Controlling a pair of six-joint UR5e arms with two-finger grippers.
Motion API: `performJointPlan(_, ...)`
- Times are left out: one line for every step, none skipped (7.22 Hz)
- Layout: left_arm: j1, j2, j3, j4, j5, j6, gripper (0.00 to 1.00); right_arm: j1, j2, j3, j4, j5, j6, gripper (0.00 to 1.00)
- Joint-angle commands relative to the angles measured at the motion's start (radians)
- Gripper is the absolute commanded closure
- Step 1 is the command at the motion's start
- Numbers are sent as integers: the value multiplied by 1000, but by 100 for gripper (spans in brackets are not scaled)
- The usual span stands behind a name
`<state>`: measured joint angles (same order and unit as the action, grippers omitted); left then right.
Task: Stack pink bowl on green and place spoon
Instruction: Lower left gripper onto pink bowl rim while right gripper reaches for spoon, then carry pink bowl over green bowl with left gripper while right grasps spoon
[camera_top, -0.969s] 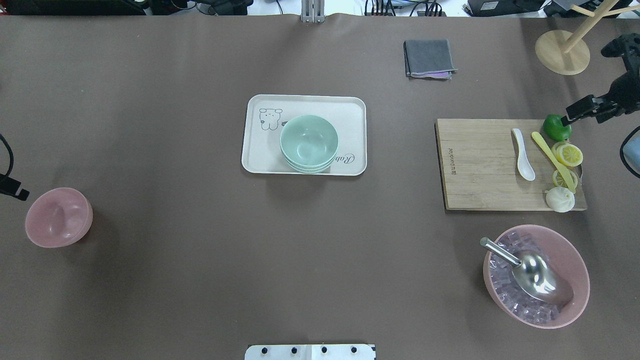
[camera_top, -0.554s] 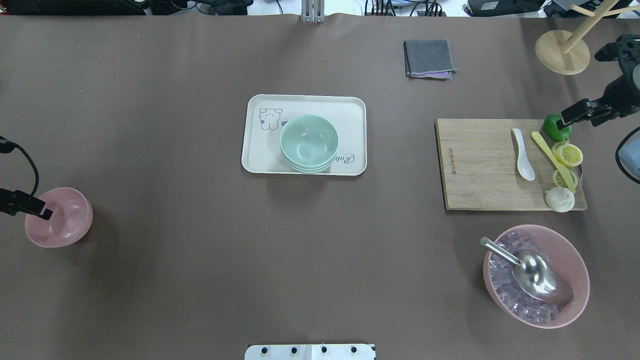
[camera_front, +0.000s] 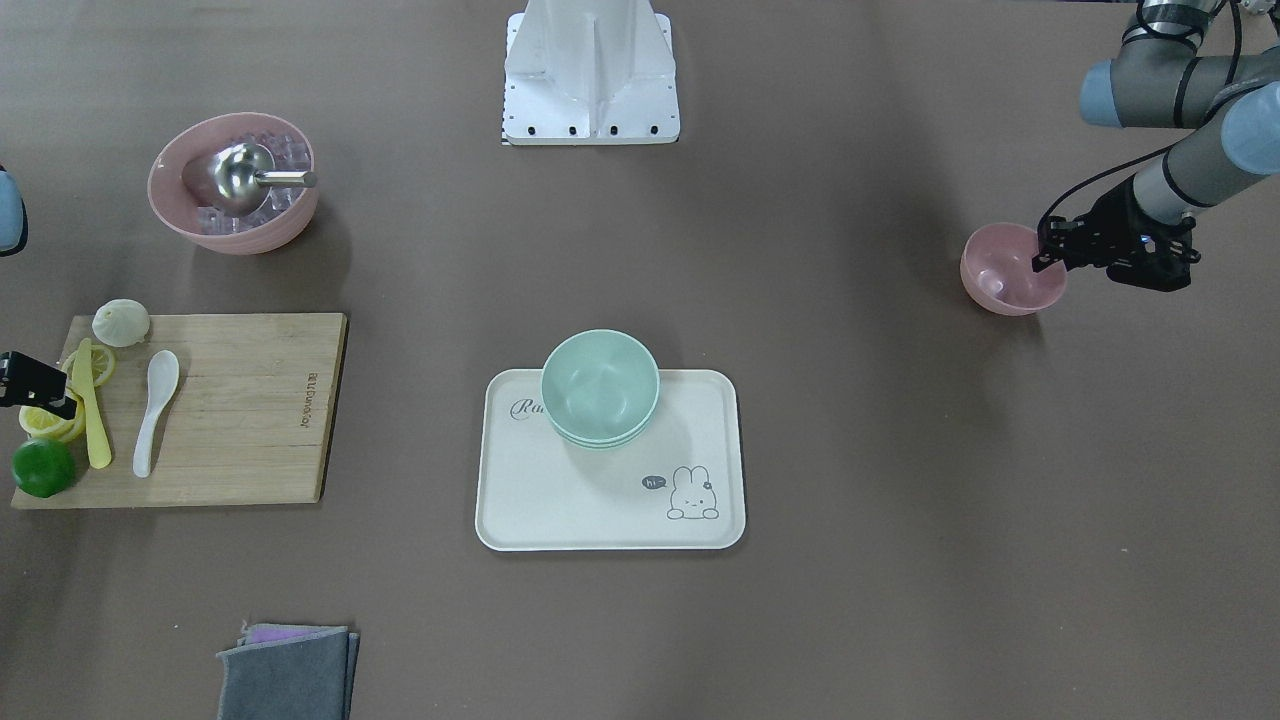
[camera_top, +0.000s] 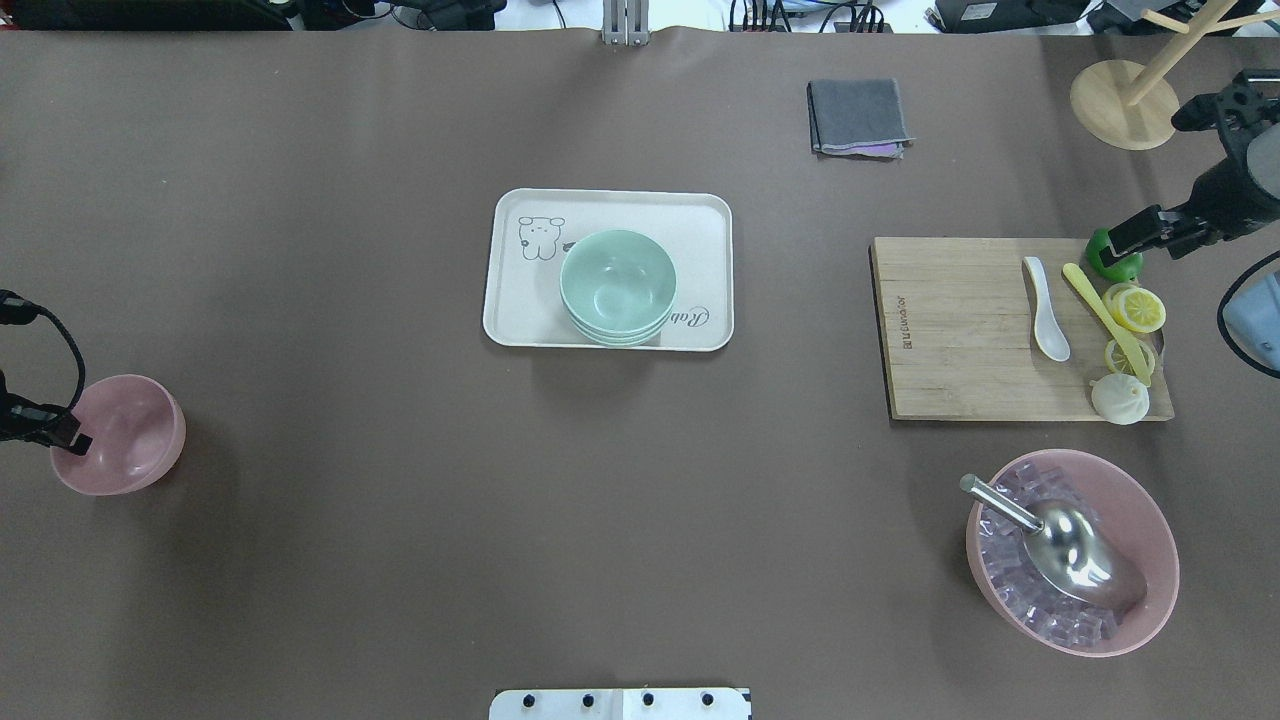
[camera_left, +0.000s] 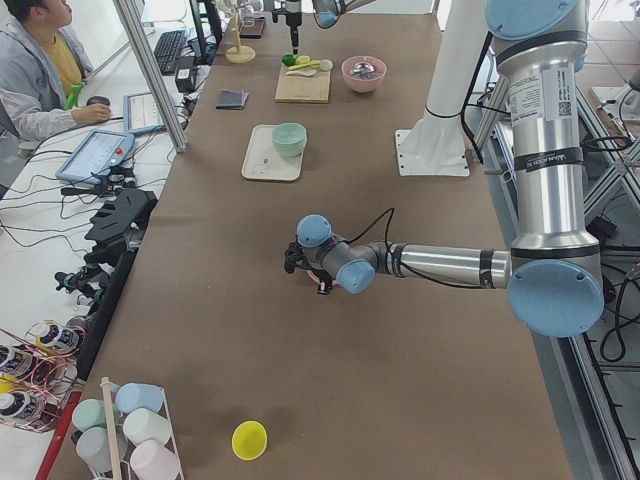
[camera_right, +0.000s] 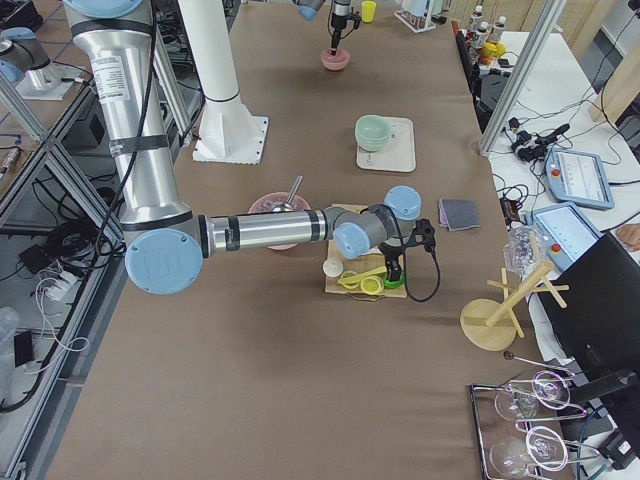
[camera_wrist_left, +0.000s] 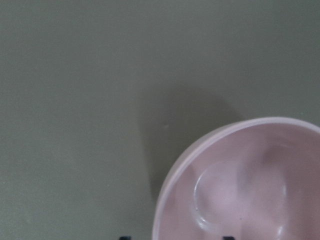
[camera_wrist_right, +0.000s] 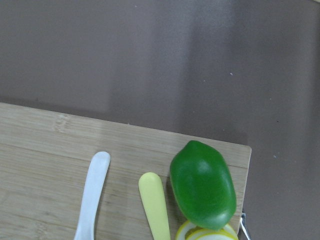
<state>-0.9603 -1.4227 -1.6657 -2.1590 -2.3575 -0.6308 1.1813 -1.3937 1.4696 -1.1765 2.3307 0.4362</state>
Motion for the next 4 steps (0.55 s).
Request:
performJointPlan(2,-123,3,43,-32,-15,100,-44,27,0,0,-5,86,0)
performJointPlan(3,-242,-38,148,-57,-124,100,-80,53,0,0,-13,177,0)
performJointPlan(3,-451,-46,338,-68,-244,100,-121,62,0,1,-30,241,0)
performJointPlan(11,-631,-42,525,-63,-286,100,-130,61,2,2,-30,249,0)
